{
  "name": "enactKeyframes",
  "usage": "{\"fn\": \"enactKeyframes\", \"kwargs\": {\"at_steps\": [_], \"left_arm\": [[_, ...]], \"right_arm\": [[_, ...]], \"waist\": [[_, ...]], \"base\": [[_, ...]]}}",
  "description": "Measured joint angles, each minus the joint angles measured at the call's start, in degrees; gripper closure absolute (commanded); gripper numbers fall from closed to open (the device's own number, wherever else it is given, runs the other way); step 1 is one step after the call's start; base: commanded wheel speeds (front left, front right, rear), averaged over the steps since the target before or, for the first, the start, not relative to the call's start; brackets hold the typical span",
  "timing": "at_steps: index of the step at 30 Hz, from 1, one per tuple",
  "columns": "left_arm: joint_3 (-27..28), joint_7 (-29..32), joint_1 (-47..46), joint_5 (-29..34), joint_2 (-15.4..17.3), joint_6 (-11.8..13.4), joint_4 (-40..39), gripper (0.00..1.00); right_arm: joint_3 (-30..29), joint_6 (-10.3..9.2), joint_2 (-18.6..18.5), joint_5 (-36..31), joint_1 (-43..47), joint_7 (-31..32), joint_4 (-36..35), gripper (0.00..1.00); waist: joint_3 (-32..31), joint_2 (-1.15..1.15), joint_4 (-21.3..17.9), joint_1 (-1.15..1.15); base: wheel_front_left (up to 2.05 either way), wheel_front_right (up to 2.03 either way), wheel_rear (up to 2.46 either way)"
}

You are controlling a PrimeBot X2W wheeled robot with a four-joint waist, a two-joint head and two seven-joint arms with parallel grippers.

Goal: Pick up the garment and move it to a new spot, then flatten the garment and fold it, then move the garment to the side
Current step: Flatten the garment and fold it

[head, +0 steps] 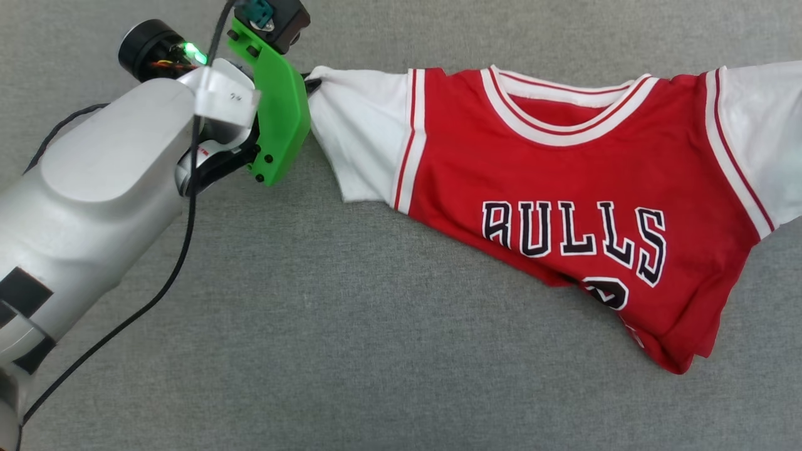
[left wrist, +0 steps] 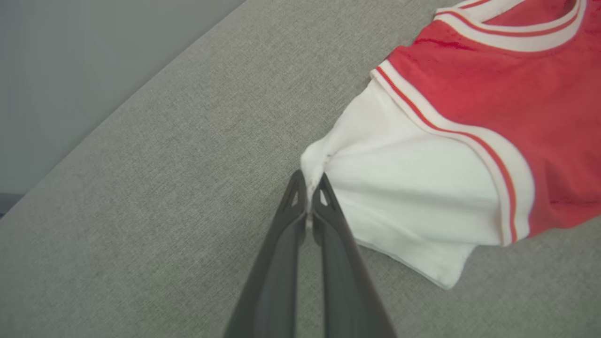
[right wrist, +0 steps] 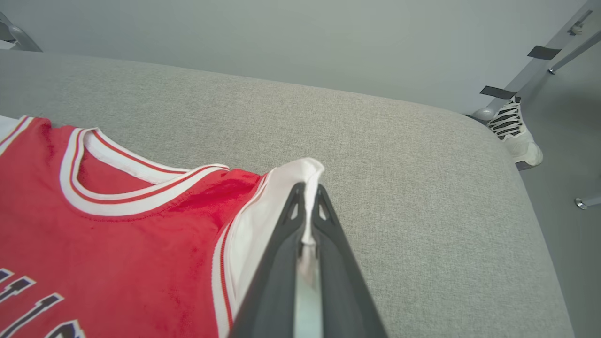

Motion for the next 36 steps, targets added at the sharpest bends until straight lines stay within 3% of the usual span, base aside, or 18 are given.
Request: {"fn": "enactKeyframes", "kwargs": {"at_steps": [8,15,19,27,36], "left_arm": [[1.5,-13.8,-0.5,2.9,4.4,0.2,-3.4,1.0],[4.2,-17.3,-4.1,5.6,7.4,3.7,-9.3,1.0],[6.8,-18.1,-7.3,6.2,9.1,6.2,-13.4,1.0],[8.9,-18.5,-12.2,6.5,8.6,7.1,-14.0,1.0],[10.3,-17.8,-19.3,7.3,5.1,6.7,-7.4,1.0]], "right_arm": [[-3.3,0.0,-0.7,-0.5,0.2,-2.0,-0.5,1.0],[-6.5,0.0,-0.9,-2.6,-1.0,-2.9,-3.1,1.0],[-6.9,0.0,0.0,-5.1,-6.7,-3.8,-4.0,1.0],[-5.0,0.0,0.7,-6.6,-15.6,-4.3,-2.1,1.0],[1.3,0.0,2.3,-7.4,-30.4,-3.6,5.8,1.0]], "waist": [[-5.9,0.0,1.8,0.0],[-10.4,0.0,3.4,0.0],[-13.2,0.0,4.3,0.0],[-14.8,0.0,5.2,-0.01],[-10.6,0.0,5.0,-0.01]], "base": [[0.0,0.0,0.0],[0.0,0.0,0.0],[0.0,0.0,0.0],[0.0,0.0,0.0],[0.0,0.0,0.0]]}}
